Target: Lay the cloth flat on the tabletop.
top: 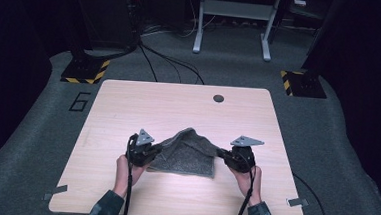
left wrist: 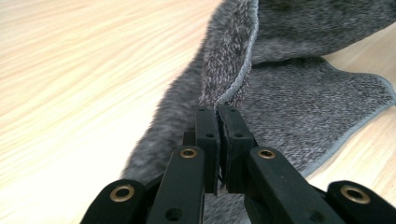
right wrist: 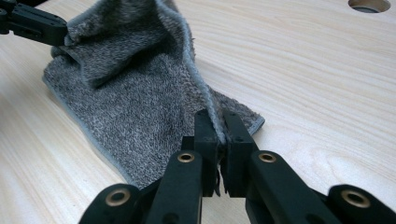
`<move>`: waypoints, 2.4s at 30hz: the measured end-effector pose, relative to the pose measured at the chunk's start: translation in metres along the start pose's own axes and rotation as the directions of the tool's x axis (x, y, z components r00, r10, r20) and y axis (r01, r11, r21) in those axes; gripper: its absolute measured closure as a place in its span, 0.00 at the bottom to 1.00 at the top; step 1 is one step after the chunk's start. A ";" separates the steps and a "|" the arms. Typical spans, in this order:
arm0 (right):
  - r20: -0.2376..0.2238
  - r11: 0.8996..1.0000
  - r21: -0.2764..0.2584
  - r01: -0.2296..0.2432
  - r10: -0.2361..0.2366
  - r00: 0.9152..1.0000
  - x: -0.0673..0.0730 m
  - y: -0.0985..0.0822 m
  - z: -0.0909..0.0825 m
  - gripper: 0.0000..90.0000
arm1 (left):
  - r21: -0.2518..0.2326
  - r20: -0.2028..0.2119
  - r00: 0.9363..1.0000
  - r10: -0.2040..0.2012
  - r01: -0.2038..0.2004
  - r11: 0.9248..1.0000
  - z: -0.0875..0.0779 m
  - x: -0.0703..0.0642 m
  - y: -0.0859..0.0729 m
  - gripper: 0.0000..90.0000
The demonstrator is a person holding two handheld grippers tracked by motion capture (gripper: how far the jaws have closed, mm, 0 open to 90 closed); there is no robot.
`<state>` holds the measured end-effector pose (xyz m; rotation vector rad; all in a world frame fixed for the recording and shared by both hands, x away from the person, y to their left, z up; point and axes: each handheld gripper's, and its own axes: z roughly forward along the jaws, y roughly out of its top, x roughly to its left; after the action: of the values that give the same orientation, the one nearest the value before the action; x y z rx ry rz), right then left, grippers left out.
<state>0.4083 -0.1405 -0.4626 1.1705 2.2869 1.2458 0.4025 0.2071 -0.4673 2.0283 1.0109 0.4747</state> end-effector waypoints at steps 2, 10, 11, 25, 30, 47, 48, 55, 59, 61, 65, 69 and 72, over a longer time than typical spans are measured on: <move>-0.001 1.000 -0.006 -0.004 0.004 1.000 -0.001 0.001 -0.003 0.96 | 0.002 0.003 1.000 0.002 -0.002 1.000 -0.006 0.004 -0.002 0.97; -0.023 1.000 0.006 0.012 -0.012 1.000 0.004 -0.001 -0.020 0.96 | 0.022 0.023 1.000 0.017 -0.017 1.000 -0.020 0.006 -0.016 0.97; -0.024 1.000 0.015 0.009 -0.009 1.000 0.004 -0.003 -0.021 0.96 | 0.022 0.019 1.000 0.017 -0.017 1.000 -0.019 0.007 -0.017 0.97; 0.117 0.994 -0.046 0.096 -0.090 0.989 -0.044 0.160 0.007 0.98 | -0.144 -0.194 0.980 0.036 -0.064 0.987 -0.031 0.082 0.134 0.99; 0.123 0.968 -0.129 0.216 -0.201 0.972 -0.013 0.186 -0.037 0.98 | -0.203 -0.207 0.970 0.126 -0.168 0.965 -0.079 0.063 0.139 0.99; -0.096 0.989 0.109 0.096 -0.086 0.992 -0.004 -0.043 -0.012 0.73 | 0.066 0.130 0.988 0.088 -0.097 0.993 -0.031 0.016 -0.039 0.83; -0.105 0.988 0.123 0.097 -0.084 0.991 -0.003 -0.048 -0.013 0.68 | 0.085 0.146 0.986 0.081 -0.094 0.992 -0.033 0.015 -0.042 0.76; -0.135 0.997 0.050 0.062 -0.055 0.989 -0.003 -0.042 -0.032 0.38 | 0.051 0.124 0.991 0.041 -0.048 0.998 -0.061 0.012 -0.050 0.39; -0.121 0.998 0.008 0.056 -0.055 0.991 -0.007 -0.026 -0.032 0.24 | 0.032 0.082 0.996 0.016 -0.019 0.999 -0.060 0.021 -0.041 0.32; -0.107 0.999 -0.003 0.049 -0.049 0.993 -0.007 -0.018 -0.028 0.20 | 0.032 0.059 0.998 0.012 -0.013 0.999 -0.054 0.025 -0.035 0.30; -0.063 0.998 0.003 0.069 -0.069 0.996 -0.006 -0.003 -0.009 0.16 | 0.056 0.033 0.999 0.016 -0.018 0.998 -0.031 0.031 -0.024 0.26; -0.036 0.992 0.073 0.101 -0.099 0.994 0.000 0.006 0.022 0.11 | 0.094 0.006 1.000 0.009 -0.009 0.996 -0.004 0.033 -0.019 0.22; -0.011 0.984 0.133 0.121 -0.121 0.993 0.004 0.006 0.046 0.06 | 0.112 -0.020 1.000 0.009 -0.006 0.994 0.012 0.033 -0.019 0.19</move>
<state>0.4358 -0.1094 -0.4842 1.0545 2.4359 1.0659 0.4205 0.2345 -0.4901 2.1313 1.0637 0.4523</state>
